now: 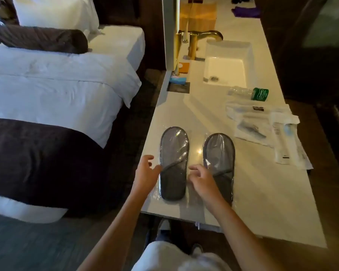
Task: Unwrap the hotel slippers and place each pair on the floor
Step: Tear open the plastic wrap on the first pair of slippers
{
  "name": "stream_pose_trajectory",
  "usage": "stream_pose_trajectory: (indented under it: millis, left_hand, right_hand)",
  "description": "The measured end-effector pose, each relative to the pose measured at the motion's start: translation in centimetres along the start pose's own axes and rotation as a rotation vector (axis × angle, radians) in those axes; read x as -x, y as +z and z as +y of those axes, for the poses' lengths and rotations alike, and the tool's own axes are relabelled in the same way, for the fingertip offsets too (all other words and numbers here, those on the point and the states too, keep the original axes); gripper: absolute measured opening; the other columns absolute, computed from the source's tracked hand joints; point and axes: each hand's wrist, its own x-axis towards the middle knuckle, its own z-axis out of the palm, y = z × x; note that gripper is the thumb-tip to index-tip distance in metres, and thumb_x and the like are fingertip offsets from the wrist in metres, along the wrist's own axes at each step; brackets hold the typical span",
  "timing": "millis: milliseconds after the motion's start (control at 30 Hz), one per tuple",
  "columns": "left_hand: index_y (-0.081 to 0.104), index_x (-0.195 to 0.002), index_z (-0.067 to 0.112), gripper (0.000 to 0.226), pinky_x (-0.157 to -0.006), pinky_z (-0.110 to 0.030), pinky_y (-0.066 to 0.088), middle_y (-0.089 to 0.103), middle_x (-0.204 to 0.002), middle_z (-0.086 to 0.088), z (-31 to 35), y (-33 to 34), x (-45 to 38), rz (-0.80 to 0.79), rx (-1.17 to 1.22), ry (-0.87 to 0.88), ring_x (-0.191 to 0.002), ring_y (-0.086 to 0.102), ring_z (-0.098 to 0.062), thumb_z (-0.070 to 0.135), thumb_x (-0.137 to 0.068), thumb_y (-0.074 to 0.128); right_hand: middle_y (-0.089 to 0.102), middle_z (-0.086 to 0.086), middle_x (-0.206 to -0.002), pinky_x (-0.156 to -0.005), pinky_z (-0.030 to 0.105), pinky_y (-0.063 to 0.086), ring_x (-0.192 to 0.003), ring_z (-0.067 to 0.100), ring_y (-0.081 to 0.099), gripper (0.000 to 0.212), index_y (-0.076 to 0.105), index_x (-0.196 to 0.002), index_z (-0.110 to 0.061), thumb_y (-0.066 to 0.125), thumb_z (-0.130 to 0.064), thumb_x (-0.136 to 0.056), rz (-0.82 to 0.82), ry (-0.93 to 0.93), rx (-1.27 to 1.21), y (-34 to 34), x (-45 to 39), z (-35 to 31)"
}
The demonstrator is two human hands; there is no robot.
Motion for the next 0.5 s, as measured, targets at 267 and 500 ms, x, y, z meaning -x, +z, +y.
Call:
stream_pose_trajectory:
  millis: [267,500]
  left_hand:
    - [0.056,-0.122,0.012,0.047,-0.076,-0.035,0.057,0.063,-0.102,0.000,-1.3,-0.4,-3.2,-0.192,-0.053,-0.101,-0.086,0.064,-0.013,0.032,-0.084,0.073]
    - [0.063,-0.108,0.007,0.025,-0.073,-0.035,0.062,0.076,-0.098,-0.015,0.1,-2.1,-3.9,-0.437,0.283,-0.140,-0.085,0.076,-0.026,0.018,-0.087,0.070]
  right_hand:
    - [0.062,0.008,-0.121,-0.080,0.024,0.045,-0.102,0.015,0.058,0.039,0.053,-0.133,-0.013,0.052,-0.009,-0.094,0.153,0.158,-0.044,3.5,-2.6,-1.2]
    - [0.066,0.000,-0.118,-0.079,0.023,0.056,-0.104,0.013,0.065,0.032,0.063,-0.122,-0.022,0.057,-0.007,-0.094,0.125,0.080,-0.257,2.3,-1.1,-2.6]
